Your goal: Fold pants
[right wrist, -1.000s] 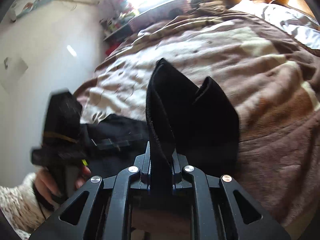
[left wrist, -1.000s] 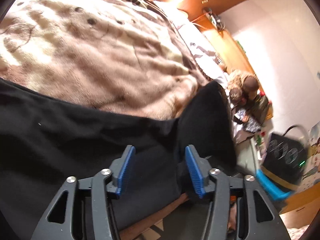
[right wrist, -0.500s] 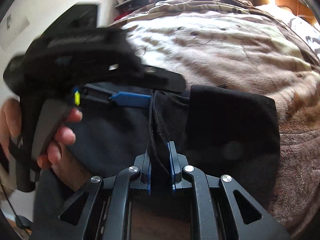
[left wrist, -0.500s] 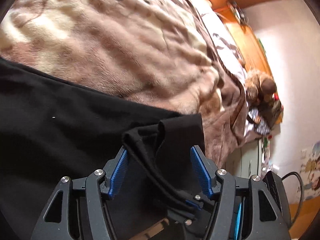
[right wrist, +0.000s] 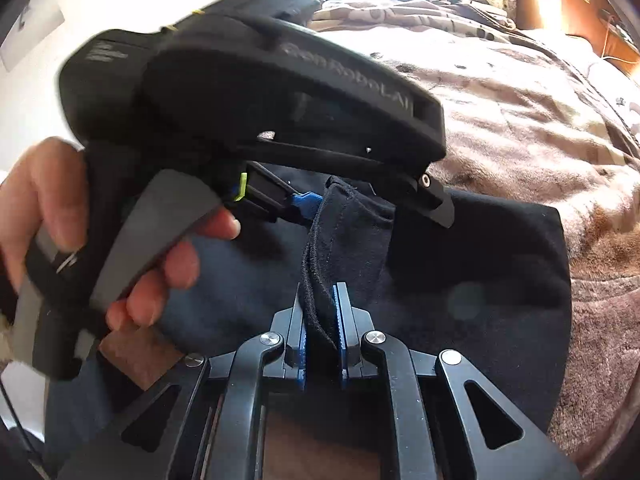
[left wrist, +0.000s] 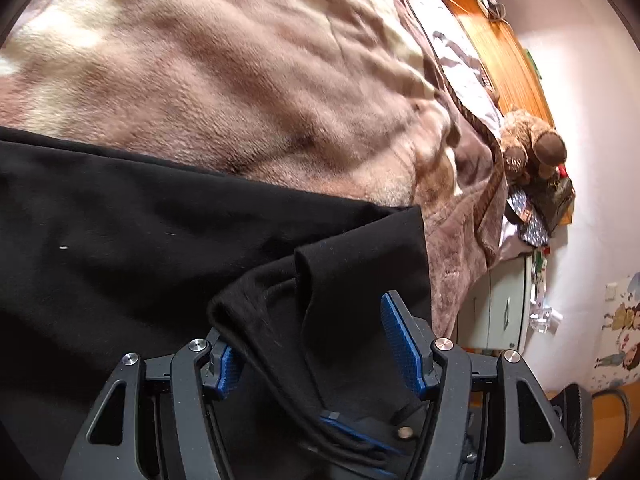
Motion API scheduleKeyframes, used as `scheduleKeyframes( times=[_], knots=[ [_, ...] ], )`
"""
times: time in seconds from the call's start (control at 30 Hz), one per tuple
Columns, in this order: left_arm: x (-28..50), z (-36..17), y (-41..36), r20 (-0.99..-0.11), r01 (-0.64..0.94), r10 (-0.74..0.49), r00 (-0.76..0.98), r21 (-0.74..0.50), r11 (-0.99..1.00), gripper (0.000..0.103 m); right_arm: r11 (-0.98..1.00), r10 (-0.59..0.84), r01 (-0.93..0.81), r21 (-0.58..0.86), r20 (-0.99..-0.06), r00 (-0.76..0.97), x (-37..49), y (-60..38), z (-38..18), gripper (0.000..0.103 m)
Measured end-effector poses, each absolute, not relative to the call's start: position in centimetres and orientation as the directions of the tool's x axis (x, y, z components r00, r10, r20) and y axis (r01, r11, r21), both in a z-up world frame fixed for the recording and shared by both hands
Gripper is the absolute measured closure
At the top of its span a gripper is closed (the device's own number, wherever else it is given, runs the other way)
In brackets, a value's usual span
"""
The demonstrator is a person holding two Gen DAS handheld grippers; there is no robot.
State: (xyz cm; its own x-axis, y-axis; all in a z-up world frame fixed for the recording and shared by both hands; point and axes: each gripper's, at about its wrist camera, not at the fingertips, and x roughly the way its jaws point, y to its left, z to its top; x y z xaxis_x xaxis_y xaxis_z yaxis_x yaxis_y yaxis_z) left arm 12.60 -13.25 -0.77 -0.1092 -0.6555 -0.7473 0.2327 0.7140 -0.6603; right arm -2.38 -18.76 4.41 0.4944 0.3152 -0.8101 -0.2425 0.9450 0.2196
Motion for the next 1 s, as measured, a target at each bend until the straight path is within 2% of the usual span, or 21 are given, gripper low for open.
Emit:
scheduleKeyframes(
  times=[0.03, 0.1, 0.17, 0.23, 0.3, 0.57, 0.63, 0.87, 0.93, 1.0],
  knots=[
    [12.5, -1.1, -13.3, -0.743, 0.223, -0.659, -0.117, -0.666, 0.711, 0.029, 0.945, 0.321, -0.227, 0.237, -0.811, 0.489, -2.7, -19.5, 4.5, 0.087],
    [12.6, -1.5, -13.3, -0.731, 0.204, -0.672, -0.115, -0.680, 0.705, 0.029, 0.934, 0.357, -0.200, 0.296, -0.800, 0.483, -3.4, -21.0, 4.6, 0.077],
    [12.6, -1.9, -13.1, -0.720, 0.181, -0.684, -0.115, -0.692, 0.699, 0.029, 0.912, 0.408, -0.171, 0.374, -0.770, 0.491, -4.6, -23.0, 5.0, 0.073],
    [12.4, -2.0, -13.0, -0.713, 0.175, -0.690, -0.125, -0.700, 0.692, 0.029, 0.918, 0.390, -0.150, 0.368, -0.761, 0.519, -5.8, -24.0, 5.6, 0.065],
    [12.2, -2.0, -13.1, -0.710, 0.180, -0.692, -0.132, -0.704, 0.687, 0.029, 0.941, 0.332, -0.135, 0.310, -0.768, 0.548, -7.0, -24.7, 6.2, 0.046],
    [11.6, -2.4, -13.7, -0.708, 0.177, -0.686, -0.167, -0.706, 0.686, 0.029, 0.956, 0.292, -0.181, 0.231, -0.788, 0.541, -8.4, -23.4, 5.2, 0.045],
    [11.4, -2.5, -14.2, -0.716, 0.185, -0.674, -0.181, -0.698, 0.692, 0.029, 0.965, 0.236, -0.226, 0.129, -0.801, 0.550, -8.4, -21.8, 4.5, 0.045],
    [11.9, -2.9, -14.8, -0.719, 0.180, -0.668, -0.194, -0.695, 0.696, 0.029, 0.954, 0.117, -0.293, -0.065, -0.819, 0.562, -7.8, -18.8, 2.8, 0.045],
    [12.1, -2.9, -15.1, -0.723, 0.191, -0.663, -0.193, -0.691, 0.697, 0.029, 0.951, 0.151, -0.308, -0.029, -0.827, 0.542, -8.3, -18.7, 2.6, 0.045],
    [12.1, -2.9, -15.4, -0.734, 0.212, -0.652, -0.192, -0.679, 0.702, 0.034, 0.954, 0.174, -0.301, 0.007, -0.829, 0.532, -8.7, -18.9, 2.3, 0.045]
  ],
)
